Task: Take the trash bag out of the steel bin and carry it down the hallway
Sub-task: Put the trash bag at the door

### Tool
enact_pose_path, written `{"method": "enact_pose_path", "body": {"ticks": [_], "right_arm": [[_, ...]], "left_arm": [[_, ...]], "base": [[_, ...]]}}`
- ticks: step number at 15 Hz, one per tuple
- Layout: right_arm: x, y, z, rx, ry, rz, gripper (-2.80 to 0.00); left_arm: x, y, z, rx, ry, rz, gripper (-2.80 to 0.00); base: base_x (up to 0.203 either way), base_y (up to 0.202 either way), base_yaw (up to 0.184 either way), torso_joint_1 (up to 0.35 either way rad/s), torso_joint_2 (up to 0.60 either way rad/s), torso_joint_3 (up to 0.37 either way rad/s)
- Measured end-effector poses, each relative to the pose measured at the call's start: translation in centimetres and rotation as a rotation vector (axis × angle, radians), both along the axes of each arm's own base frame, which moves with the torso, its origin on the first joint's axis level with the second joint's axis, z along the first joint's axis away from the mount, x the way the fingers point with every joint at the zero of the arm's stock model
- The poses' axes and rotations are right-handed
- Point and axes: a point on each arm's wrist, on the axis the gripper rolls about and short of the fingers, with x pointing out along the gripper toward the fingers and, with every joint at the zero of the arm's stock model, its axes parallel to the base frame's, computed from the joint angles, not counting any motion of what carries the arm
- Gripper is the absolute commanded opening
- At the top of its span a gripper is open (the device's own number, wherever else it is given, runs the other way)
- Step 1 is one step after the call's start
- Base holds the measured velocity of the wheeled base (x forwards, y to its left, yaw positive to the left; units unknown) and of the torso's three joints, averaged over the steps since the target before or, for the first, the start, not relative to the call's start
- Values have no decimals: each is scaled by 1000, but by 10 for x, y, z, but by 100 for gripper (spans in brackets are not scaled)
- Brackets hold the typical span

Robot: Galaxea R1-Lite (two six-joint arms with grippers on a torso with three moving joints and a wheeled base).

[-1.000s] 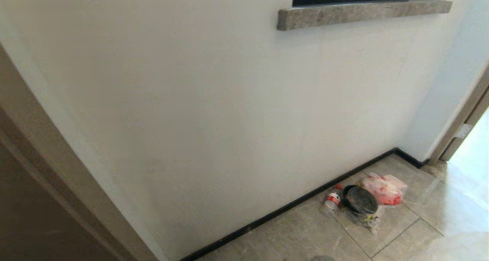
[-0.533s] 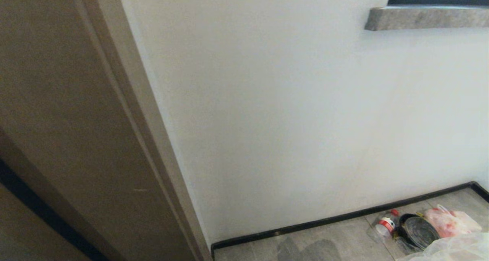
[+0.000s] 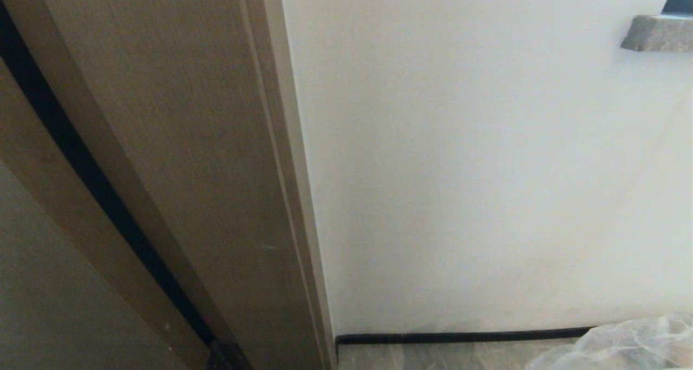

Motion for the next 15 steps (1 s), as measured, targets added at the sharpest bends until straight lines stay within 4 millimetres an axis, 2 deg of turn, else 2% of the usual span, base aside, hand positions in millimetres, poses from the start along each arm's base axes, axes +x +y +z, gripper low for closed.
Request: {"method": "enact_pose_path", "body": {"ticks": [15], "right_arm": [[0,0,0,-10,1,4,-280]], "left_arm": [[0,0,0,1,-2,0,-280]], "base": [[0,0,0,0,0,0]]}}
